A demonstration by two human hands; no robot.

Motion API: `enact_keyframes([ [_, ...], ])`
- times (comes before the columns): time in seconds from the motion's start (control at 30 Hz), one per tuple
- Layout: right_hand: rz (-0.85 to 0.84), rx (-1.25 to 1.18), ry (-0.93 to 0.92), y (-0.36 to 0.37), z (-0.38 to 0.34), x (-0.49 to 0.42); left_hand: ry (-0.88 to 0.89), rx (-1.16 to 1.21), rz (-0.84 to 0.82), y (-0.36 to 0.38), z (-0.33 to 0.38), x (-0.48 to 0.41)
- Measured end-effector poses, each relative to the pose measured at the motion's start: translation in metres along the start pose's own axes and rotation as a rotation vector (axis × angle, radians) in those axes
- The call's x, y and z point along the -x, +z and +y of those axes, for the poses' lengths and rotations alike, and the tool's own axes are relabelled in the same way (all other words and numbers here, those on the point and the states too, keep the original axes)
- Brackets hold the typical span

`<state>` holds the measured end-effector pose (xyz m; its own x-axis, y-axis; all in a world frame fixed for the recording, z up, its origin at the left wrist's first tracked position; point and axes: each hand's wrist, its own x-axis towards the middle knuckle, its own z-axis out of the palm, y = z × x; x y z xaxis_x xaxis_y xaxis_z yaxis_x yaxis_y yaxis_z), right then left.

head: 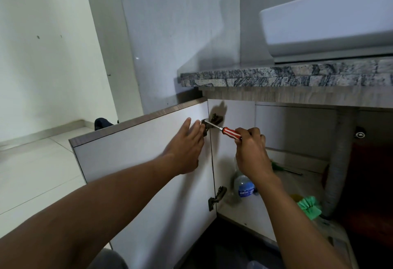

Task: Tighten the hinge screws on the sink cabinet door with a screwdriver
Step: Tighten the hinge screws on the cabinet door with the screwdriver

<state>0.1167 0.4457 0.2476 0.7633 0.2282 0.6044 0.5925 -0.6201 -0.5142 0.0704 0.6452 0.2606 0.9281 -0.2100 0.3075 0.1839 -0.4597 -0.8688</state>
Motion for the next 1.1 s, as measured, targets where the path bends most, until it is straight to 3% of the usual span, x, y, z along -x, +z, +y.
enact_keyframes([
  [1.1,0.036,-0.028,-0.033,0.0015,0.0053,0.0001,-0.012,0.031,0.087,0.0016,-0.0008,-0.0004],
])
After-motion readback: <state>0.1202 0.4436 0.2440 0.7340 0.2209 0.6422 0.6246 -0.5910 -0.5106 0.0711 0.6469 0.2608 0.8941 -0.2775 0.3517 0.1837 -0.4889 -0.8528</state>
